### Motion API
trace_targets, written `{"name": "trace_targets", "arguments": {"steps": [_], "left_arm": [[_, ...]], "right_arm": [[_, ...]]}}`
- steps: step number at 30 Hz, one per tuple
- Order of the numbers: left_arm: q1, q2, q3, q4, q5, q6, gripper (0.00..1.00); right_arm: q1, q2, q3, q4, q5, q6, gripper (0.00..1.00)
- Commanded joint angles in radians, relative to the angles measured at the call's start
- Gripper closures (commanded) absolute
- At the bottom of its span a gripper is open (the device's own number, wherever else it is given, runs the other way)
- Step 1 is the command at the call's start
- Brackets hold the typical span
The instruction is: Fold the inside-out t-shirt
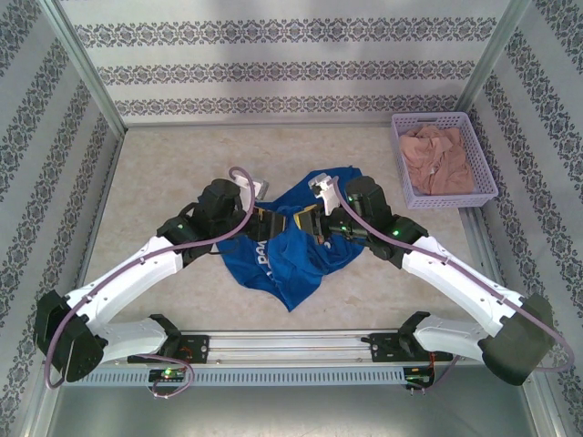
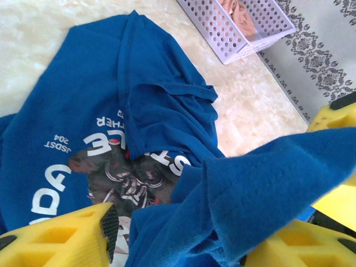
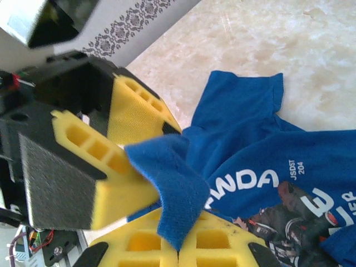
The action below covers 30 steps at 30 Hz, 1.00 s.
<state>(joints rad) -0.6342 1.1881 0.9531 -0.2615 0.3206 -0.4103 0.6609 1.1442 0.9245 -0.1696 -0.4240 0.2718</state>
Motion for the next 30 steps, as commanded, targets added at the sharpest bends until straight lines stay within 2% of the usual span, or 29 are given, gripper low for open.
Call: {"name": "trace_targets", "arguments": {"steps": [1, 4, 5, 8, 10, 14, 16, 17, 19, 21, 23, 25, 30], "left_arm": [[-0.019, 0.025, -0.013, 0.082, 0.021, -0.064, 0.41], [-0.027, 0.032, -0.020, 0.111, 0.023, -0.084, 0.42], [-0.028, 0.029, -0.021, 0.112, 0.010, -0.085, 0.47], [-0.028, 0.014, -0.010, 0.051, -0.112, -0.050, 0.81], [-0.027, 0.004, 0.012, -0.022, -0.222, -0.009, 0.99], [-0.013, -0.012, 0.053, -0.138, -0.404, 0.064, 1.00], [-0.010, -0.009, 0.079, -0.192, -0.489, 0.086, 1.00], [-0.011, -0.006, 0.091, -0.217, -0.519, 0.097, 0.99], [-0.011, -0.004, 0.108, -0.250, -0.548, 0.115, 0.86], [-0.012, -0.014, 0.105, -0.254, -0.520, 0.127, 0.68], [-0.012, -0.040, 0.075, -0.220, -0.424, 0.120, 0.54], [-0.012, -0.069, 0.034, -0.176, -0.312, 0.106, 0.46], [-0.013, -0.125, -0.088, -0.001, -0.031, 0.022, 0.35]], "right_arm": [[-0.005, 0.001, -0.013, 0.067, -0.036, 0.038, 1.00], [-0.005, 0.003, -0.012, 0.055, -0.027, 0.033, 1.00], [-0.005, 0.000, -0.012, 0.046, -0.024, 0.026, 1.00], [-0.011, -0.014, -0.005, -0.013, -0.012, -0.027, 1.00], [-0.025, -0.027, 0.012, -0.083, -0.031, -0.096, 1.00], [-0.066, -0.047, 0.038, -0.232, -0.068, -0.216, 1.00], [-0.086, -0.055, 0.038, -0.252, -0.089, -0.224, 1.00], [-0.094, -0.057, 0.036, -0.245, -0.103, -0.210, 1.00], [-0.108, -0.057, 0.019, -0.193, -0.128, -0.157, 1.00], [-0.115, -0.050, 0.003, -0.133, -0.149, -0.106, 1.00], [-0.118, -0.035, -0.004, -0.089, -0.154, -0.051, 1.00], [-0.119, -0.022, -0.006, -0.054, -0.157, -0.013, 1.00], [-0.119, -0.001, -0.003, -0.027, -0.158, 0.025, 1.00]]}}
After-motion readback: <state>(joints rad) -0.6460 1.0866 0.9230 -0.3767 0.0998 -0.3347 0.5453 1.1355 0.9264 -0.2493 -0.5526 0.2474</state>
